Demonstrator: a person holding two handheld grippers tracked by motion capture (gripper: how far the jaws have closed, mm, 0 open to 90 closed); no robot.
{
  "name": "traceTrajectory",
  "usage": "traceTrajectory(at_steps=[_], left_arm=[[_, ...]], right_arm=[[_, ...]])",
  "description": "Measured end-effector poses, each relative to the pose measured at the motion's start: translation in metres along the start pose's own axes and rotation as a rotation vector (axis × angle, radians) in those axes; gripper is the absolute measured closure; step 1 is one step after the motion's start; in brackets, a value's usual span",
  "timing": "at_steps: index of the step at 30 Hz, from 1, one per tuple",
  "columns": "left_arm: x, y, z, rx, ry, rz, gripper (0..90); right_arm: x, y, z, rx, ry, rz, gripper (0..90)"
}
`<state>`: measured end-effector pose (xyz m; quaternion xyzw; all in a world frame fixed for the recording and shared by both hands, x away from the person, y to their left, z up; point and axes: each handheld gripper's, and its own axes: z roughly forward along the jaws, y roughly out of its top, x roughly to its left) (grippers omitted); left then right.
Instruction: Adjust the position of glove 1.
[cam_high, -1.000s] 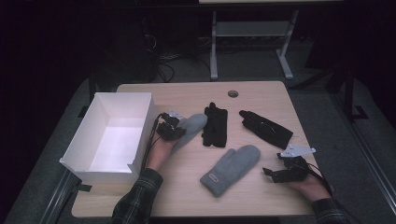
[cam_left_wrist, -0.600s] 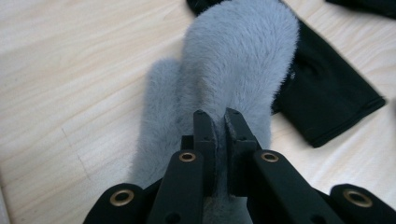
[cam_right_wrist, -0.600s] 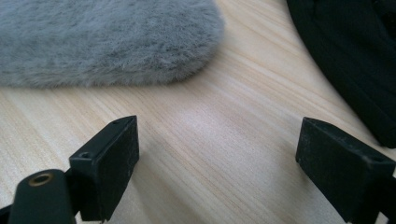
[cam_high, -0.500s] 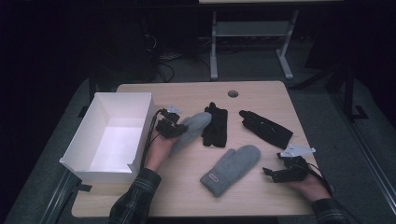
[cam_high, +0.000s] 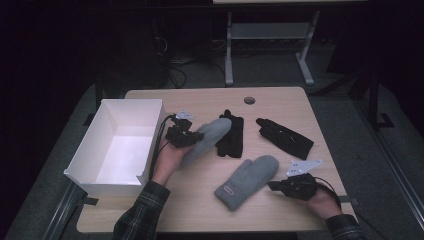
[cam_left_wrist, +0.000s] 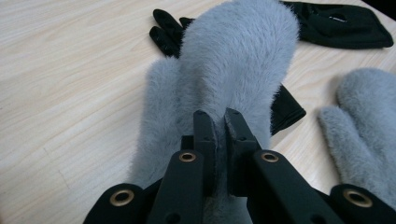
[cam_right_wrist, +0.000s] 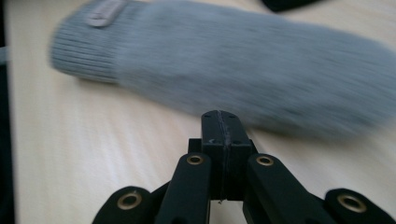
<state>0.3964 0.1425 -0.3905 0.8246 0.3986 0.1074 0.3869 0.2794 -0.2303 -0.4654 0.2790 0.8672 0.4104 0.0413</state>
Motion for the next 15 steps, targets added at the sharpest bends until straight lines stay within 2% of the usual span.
traceTrajectory(at_steps=[6,10,15], left_arm=[[-0.005,0.002,-0.001,-0.004,-0.020,0.005,85.5],[-0.009,0.003,0.000,0.002,-0.028,0.017,85.5],[-0.014,0.005,-0.001,0.002,-0.039,0.032,85.5]], right_arm=[[0.017,0.014,0.022,0.023,0.091,-0.053,90.0],[0.024,0.024,0.035,0.039,0.112,-0.081,90.0],[0.029,0.033,0.049,0.036,0.123,-0.085,90.0]])
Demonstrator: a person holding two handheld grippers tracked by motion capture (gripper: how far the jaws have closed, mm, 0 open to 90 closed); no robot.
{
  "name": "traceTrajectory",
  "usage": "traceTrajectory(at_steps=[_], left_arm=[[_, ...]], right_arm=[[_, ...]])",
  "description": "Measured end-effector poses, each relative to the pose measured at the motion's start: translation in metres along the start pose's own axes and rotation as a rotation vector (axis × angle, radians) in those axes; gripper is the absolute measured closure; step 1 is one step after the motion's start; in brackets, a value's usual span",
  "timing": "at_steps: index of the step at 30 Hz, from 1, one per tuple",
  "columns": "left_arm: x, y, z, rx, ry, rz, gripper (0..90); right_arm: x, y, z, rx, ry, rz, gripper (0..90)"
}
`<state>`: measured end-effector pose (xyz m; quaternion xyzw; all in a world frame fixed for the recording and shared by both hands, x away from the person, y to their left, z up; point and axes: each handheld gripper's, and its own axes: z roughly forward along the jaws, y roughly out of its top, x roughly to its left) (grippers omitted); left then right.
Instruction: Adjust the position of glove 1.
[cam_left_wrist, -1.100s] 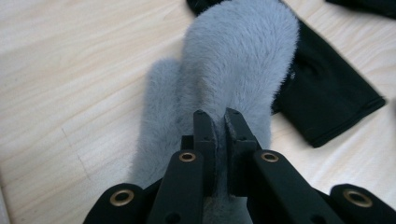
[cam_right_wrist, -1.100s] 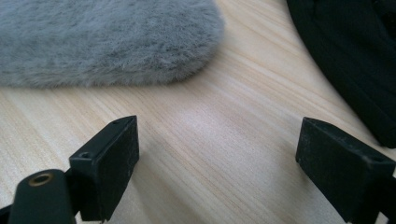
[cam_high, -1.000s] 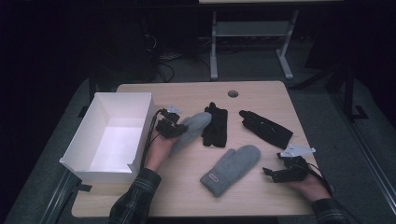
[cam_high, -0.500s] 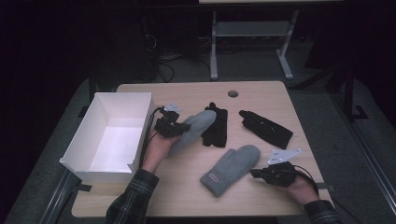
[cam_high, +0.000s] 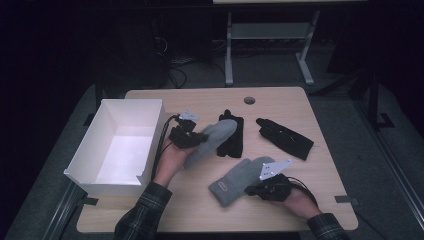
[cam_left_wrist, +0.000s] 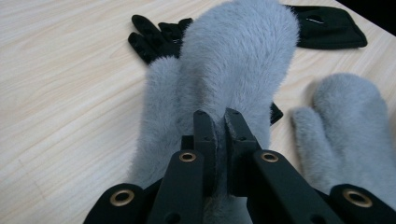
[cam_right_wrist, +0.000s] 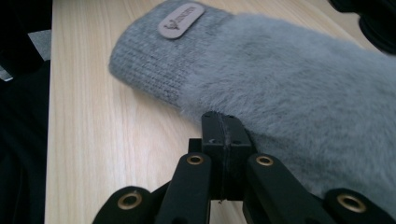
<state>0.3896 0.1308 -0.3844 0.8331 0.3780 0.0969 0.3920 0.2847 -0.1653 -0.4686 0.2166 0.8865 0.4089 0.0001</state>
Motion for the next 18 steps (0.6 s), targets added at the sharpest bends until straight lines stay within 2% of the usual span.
traceTrajectory(at_steps=[6,9,14,18], left_arm=[[-0.010,0.003,0.000,0.001,-0.021,0.021,85.5],[-0.015,0.004,-0.001,0.002,-0.035,0.027,85.5],[-0.026,0.007,-0.003,0.005,-0.061,0.046,85.5],[-0.039,0.008,-0.004,0.011,-0.083,0.064,85.5]], right_arm=[[0.001,0.012,0.014,0.003,-0.001,-0.019,90.0],[0.001,0.013,0.012,-0.001,-0.010,-0.024,90.0],[-0.009,0.001,-0.010,-0.031,-0.052,0.014,80.5],[-0.023,-0.016,-0.036,-0.048,-0.115,0.068,70.3]])
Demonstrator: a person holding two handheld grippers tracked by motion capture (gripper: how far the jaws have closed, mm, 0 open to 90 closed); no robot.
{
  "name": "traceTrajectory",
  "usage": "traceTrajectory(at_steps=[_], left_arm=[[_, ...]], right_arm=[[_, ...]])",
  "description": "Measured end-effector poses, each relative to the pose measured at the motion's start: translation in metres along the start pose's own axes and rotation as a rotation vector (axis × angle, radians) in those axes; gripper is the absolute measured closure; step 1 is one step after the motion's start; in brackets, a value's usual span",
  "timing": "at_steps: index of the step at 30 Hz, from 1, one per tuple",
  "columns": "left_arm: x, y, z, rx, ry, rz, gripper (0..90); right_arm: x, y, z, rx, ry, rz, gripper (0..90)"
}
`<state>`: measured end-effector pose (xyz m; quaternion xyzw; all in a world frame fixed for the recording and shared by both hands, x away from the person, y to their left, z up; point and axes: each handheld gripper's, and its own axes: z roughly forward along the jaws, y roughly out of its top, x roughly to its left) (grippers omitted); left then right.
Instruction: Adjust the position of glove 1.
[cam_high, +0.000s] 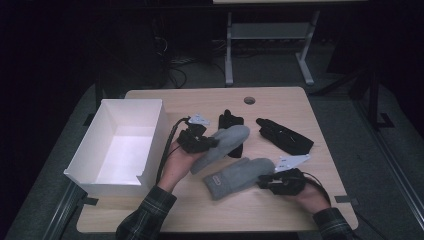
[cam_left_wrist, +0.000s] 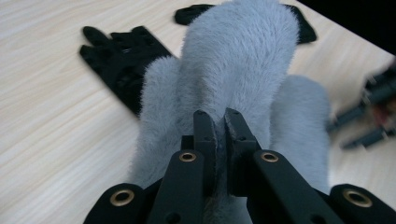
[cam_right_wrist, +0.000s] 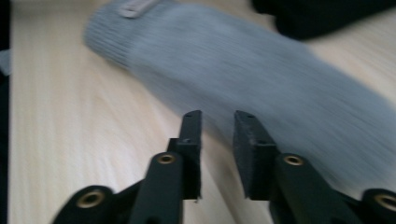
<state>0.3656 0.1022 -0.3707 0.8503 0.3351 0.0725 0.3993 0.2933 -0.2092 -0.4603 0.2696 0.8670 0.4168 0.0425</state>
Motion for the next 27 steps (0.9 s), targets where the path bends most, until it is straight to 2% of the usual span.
traceTrajectory(at_steps=[4,5,8,12,17,24,27], left_arm=[[-0.010,0.002,0.003,0.012,-0.016,0.010,85.5],[-0.016,0.002,0.006,0.026,-0.025,0.020,85.5],[-0.025,0.002,0.012,0.044,-0.041,0.038,85.5],[-0.037,0.001,0.022,0.068,-0.061,0.057,85.5],[-0.048,0.000,0.031,0.094,-0.065,0.072,85.5],[-0.057,-0.001,0.039,0.104,-0.067,0.083,85.4],[-0.061,-0.003,0.045,0.124,-0.064,0.084,85.4]], right_arm=[[-0.017,-0.014,-0.018,-0.025,-0.079,0.049,56.2],[-0.021,-0.016,-0.021,-0.025,-0.102,0.060,51.7],[-0.033,-0.023,-0.026,-0.041,-0.172,0.082,40.8],[-0.043,-0.028,-0.029,-0.050,-0.231,0.101,33.3],[-0.048,-0.031,-0.028,-0.036,-0.262,0.112,30.6],[-0.050,-0.033,-0.025,-0.017,-0.270,0.118,30.2],[-0.050,-0.033,-0.024,-0.009,-0.270,0.115,30.2]])
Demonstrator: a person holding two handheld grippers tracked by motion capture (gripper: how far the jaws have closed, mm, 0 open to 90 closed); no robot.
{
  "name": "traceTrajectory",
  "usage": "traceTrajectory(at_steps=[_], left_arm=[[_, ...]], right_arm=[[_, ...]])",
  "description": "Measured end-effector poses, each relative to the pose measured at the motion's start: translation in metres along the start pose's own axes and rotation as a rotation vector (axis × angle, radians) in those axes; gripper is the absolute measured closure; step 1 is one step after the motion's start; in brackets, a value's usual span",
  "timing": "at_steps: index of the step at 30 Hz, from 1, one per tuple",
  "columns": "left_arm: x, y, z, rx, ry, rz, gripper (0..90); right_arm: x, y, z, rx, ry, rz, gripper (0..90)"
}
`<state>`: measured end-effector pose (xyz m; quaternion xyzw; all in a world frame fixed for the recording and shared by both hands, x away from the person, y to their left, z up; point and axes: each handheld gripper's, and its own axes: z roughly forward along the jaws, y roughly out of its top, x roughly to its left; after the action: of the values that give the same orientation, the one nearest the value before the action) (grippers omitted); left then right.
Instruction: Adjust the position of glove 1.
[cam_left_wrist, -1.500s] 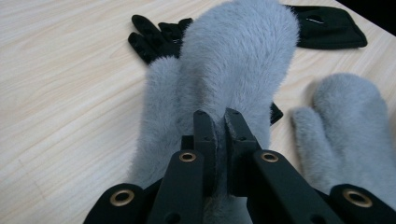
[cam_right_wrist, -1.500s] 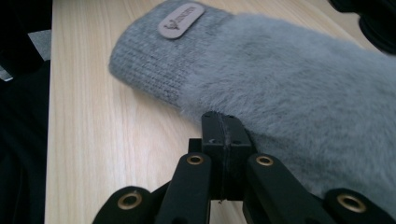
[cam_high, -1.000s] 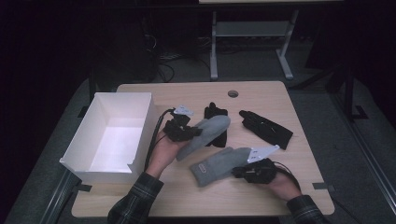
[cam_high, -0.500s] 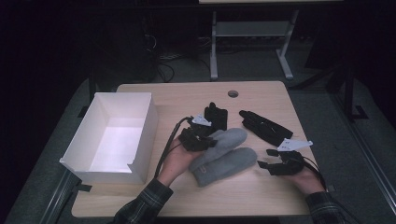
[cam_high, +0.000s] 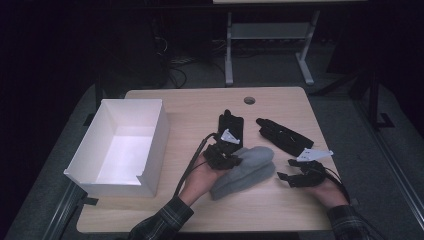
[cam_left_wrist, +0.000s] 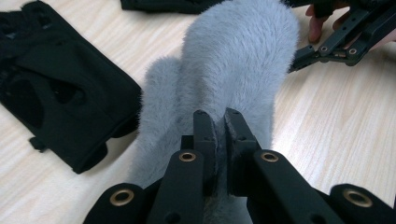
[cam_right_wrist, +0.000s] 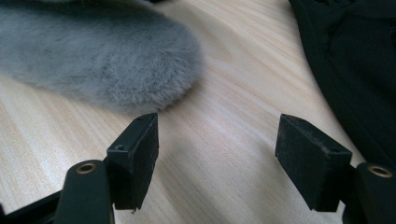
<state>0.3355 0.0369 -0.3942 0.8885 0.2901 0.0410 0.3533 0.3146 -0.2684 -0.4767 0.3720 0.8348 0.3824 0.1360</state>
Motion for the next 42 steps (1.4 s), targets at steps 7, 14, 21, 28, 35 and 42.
traceTrajectory(at_steps=[7,14,21,28,35,42], left_arm=[[-0.004,-0.004,0.011,0.026,-0.011,0.002,83.8],[-0.004,-0.002,0.005,-0.027,-0.027,-0.003,56.6],[0.013,-0.003,-0.028,-0.071,0.000,0.009,78.9],[0.022,-0.030,-0.044,-0.040,0.003,-0.009,86.8],[0.015,-0.049,-0.049,-0.027,-0.009,-0.007,87.0],[0.009,-0.058,-0.035,0.009,-0.026,0.000,87.4]], right_arm=[[-0.001,-0.001,0.002,0.016,0.002,-0.002,28.8],[0.000,-0.001,0.002,0.016,0.004,0.000,28.9],[0.002,0.004,-0.007,-0.016,0.055,0.021,54.8],[0.016,0.022,-0.025,-0.079,0.087,0.002,88.7],[0.027,0.053,-0.033,-0.165,0.131,-0.023,90.0],[0.038,0.069,0.005,-0.071,0.138,-0.051,90.0]])
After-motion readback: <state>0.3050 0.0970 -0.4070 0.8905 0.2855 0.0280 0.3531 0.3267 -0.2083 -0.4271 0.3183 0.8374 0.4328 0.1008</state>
